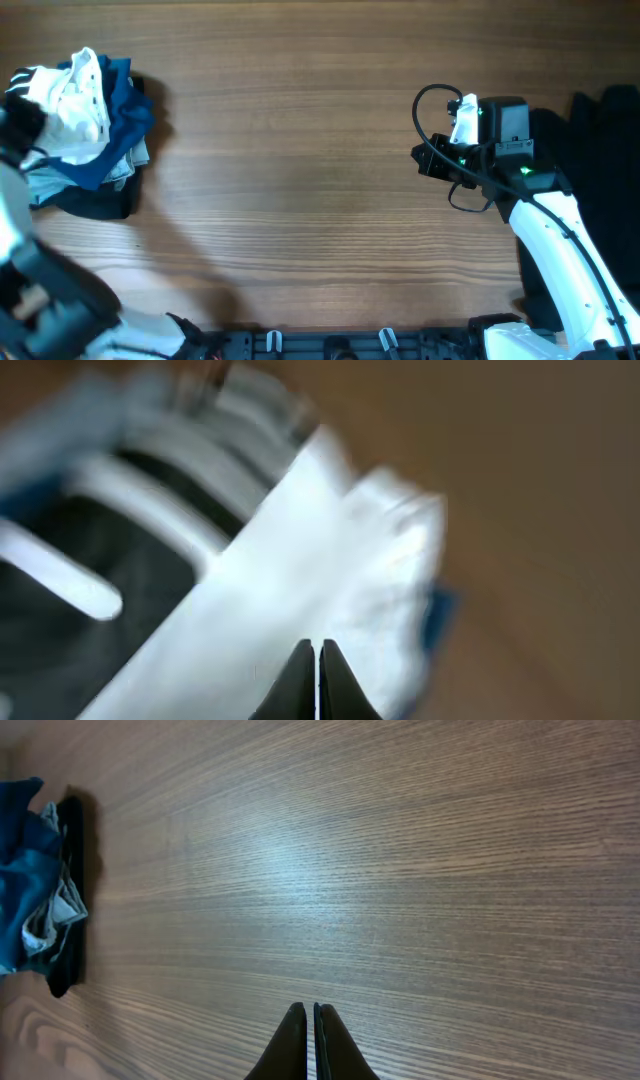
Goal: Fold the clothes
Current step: 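Release the shirt on the stack and withdraw the left gripper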
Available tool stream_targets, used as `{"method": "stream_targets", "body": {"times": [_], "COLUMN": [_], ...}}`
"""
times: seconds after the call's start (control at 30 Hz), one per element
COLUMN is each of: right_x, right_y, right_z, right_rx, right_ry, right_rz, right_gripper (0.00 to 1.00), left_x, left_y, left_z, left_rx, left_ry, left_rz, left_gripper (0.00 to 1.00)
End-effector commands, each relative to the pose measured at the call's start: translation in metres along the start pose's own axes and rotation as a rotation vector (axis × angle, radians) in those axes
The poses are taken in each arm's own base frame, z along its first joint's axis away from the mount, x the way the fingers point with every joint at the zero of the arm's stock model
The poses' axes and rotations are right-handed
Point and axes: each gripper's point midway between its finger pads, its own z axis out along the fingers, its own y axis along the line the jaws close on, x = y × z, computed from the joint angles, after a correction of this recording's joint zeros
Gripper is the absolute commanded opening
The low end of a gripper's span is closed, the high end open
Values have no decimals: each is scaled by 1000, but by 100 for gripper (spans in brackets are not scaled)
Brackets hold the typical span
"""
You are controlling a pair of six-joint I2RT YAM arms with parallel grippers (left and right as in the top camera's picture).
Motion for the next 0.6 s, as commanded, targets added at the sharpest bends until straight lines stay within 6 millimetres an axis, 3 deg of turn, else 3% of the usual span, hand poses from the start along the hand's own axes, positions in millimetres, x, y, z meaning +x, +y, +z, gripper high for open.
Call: {"method": "stream_targets", "body": {"times": [0.0,0.13,0.23,0.33,0.4,0.5,0.57], "right_x": [-2,0,-1,-7,-15,-31,-41], "right_y": [6,5,6,13,22,45,65], "right_z": [-3,-3,-4,-13,-27,-60,-95], "right_rx": [-14,-9,-11,-26,-42,-72,-97], "right_ry": [-1,9,4,-36,-86,-200,-311], "right_rz": [0,-7,-54,-102,-172,-292,-379], "right_gripper": [4,4,4,4,4,5,6], "left_x": [73,83,65,41,39,54,72], "left_y": [65,65,27,-16,-44,-92,-118], "left_z": [60,63,40,-10,-45,-101,-135], "left_rx": [-138,-116,14,99,150,223,248], "left_ry": [233,274,239,169,150,132,125], "left_rz": [-66,-43,8,61,116,291,411], "left_gripper": [4,4,10,24,34,44,47]}}
